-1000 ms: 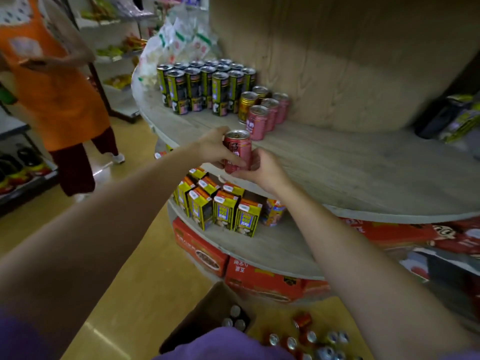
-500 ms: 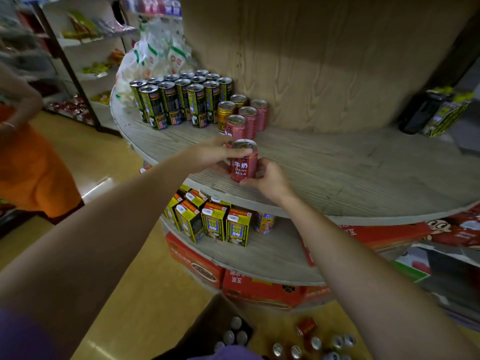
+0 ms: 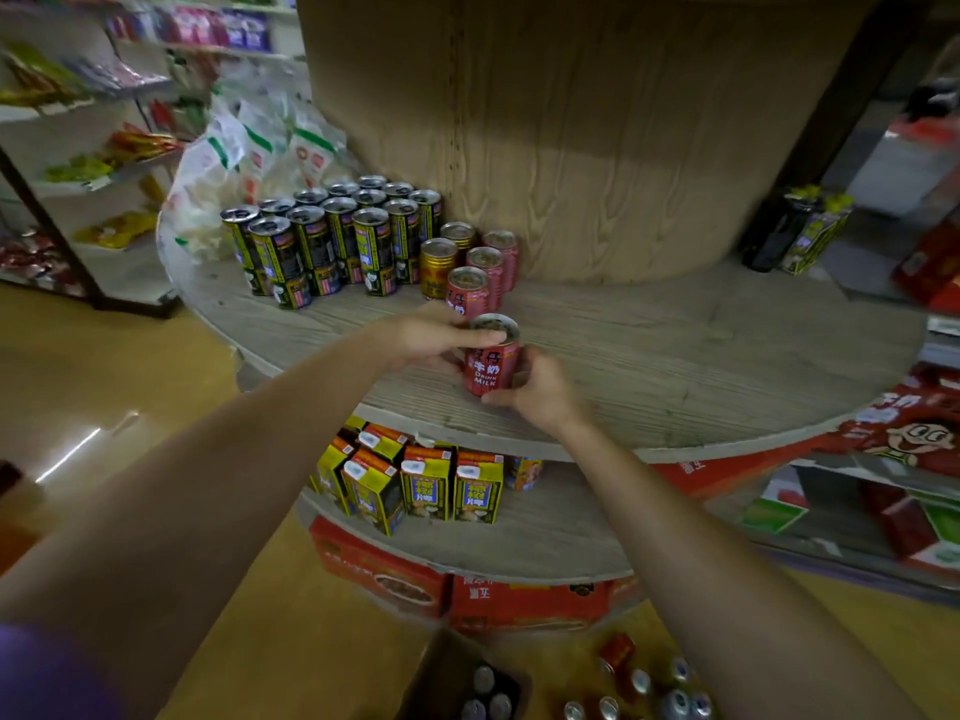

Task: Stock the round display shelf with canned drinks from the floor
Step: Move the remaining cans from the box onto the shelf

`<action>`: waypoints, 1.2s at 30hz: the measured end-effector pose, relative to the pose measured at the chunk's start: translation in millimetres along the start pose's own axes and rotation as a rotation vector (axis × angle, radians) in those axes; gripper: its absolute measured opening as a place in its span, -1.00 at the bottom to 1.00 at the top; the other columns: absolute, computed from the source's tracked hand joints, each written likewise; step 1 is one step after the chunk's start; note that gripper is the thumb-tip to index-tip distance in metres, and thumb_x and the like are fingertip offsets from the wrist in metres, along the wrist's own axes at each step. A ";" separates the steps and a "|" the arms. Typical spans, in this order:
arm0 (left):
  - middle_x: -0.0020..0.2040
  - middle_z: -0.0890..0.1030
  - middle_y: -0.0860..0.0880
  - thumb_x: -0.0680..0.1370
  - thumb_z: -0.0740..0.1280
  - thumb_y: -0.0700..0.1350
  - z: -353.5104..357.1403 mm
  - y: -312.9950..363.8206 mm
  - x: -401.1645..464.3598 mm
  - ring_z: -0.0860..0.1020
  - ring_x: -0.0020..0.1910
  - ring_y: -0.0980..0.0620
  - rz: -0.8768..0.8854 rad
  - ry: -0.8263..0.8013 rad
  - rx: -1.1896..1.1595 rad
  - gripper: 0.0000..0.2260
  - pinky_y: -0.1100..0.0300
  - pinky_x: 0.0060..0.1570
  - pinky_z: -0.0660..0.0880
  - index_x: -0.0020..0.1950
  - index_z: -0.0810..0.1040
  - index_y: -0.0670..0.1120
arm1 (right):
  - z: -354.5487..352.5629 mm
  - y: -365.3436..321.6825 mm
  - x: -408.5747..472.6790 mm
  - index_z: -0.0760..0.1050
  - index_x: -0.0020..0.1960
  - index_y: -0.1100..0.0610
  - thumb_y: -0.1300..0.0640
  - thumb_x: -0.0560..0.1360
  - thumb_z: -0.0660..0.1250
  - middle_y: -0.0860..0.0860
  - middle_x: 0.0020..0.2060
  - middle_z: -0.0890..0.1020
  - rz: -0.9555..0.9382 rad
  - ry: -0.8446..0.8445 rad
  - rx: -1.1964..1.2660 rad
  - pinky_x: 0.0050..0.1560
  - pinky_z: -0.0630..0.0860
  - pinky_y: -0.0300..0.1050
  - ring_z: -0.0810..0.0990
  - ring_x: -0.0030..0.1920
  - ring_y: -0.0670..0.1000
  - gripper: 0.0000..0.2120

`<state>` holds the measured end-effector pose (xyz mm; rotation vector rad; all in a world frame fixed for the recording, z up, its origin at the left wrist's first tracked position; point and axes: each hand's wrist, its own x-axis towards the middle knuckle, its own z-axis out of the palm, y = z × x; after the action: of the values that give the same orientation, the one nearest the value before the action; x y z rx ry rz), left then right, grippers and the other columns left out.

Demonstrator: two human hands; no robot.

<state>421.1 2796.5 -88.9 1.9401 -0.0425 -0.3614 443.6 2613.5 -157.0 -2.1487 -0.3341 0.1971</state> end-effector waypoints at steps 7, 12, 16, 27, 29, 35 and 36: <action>-0.04 0.72 -0.01 0.46 0.48 0.04 -41.2 -13.5 10.3 0.68 -0.01 0.06 0.032 -0.063 0.043 -0.77 0.15 0.04 0.60 0.02 0.64 -0.05 | 25.8 -35.3 2.8 0.53 0.18 0.12 -0.02 0.29 0.60 0.00 0.00 0.67 0.024 0.064 -0.090 -0.11 0.45 -0.15 0.62 -0.03 -0.01 -0.46; -0.10 0.72 0.01 0.43 0.51 0.04 -72.3 -24.7 14.1 0.68 -0.06 0.07 0.028 -0.046 -0.022 -0.73 0.17 -0.03 0.60 0.01 0.64 -0.09 | 54.1 -60.2 14.7 0.42 0.28 0.16 0.02 0.24 0.64 0.05 0.13 0.64 0.069 0.145 -0.086 0.09 0.52 0.02 0.60 0.13 0.08 -0.29; 0.08 0.69 -0.01 0.42 0.53 0.00 -84.9 -43.1 21.1 0.64 0.08 0.06 -0.011 -0.109 -0.058 -0.60 0.15 0.09 0.57 0.20 0.61 -0.11 | 71.1 -71.3 22.7 0.54 0.23 0.15 -0.01 0.24 0.64 0.09 0.12 0.66 0.121 0.168 -0.196 -0.10 0.41 -0.14 0.61 0.14 0.11 -0.37; 0.11 0.67 -0.09 0.47 0.50 -0.06 -87.5 -39.7 40.3 0.64 0.09 0.00 -0.056 -0.102 -0.118 -0.67 0.06 0.19 0.55 0.15 0.61 -0.19 | 79.2 -81.3 39.4 0.51 0.26 0.19 0.07 0.27 0.63 0.14 0.14 0.64 0.259 0.252 -0.192 -0.04 0.45 -0.16 0.59 0.18 0.14 -0.38; 0.08 0.67 -0.09 0.45 0.51 -0.04 -84.4 -34.9 43.1 0.63 0.08 -0.01 -0.054 -0.041 -0.065 -0.64 0.04 0.19 0.55 0.14 0.61 -0.22 | 79.3 -82.2 43.0 0.52 0.27 0.18 0.05 0.28 0.62 0.14 0.14 0.64 0.278 0.260 -0.211 -0.06 0.43 -0.19 0.59 0.18 0.13 -0.38; -0.03 0.63 -0.13 0.48 0.49 -0.06 -72.9 -34.7 40.6 0.61 0.00 -0.06 -0.002 0.098 -0.091 -0.75 0.04 0.16 0.55 -0.01 0.59 -0.23 | 77.0 -87.1 52.0 0.51 0.28 0.15 0.03 0.31 0.59 0.11 0.14 0.64 0.328 0.227 -0.259 -0.09 0.38 -0.22 0.60 0.16 0.11 -0.40; -0.05 0.64 -0.14 0.46 0.50 -0.03 -71.7 -36.6 40.4 0.62 -0.01 -0.08 0.007 0.130 -0.074 -0.74 0.02 0.15 0.56 -0.07 0.59 -0.22 | 77.3 -87.0 51.5 0.51 0.29 0.15 0.02 0.31 0.59 0.10 0.14 0.64 0.320 0.224 -0.269 -0.09 0.40 -0.22 0.60 0.16 0.11 -0.39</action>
<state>473.9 2867.3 -106.7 1.8857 0.0485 -0.2288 457.9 2736.9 -129.3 -2.4551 0.1225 0.0943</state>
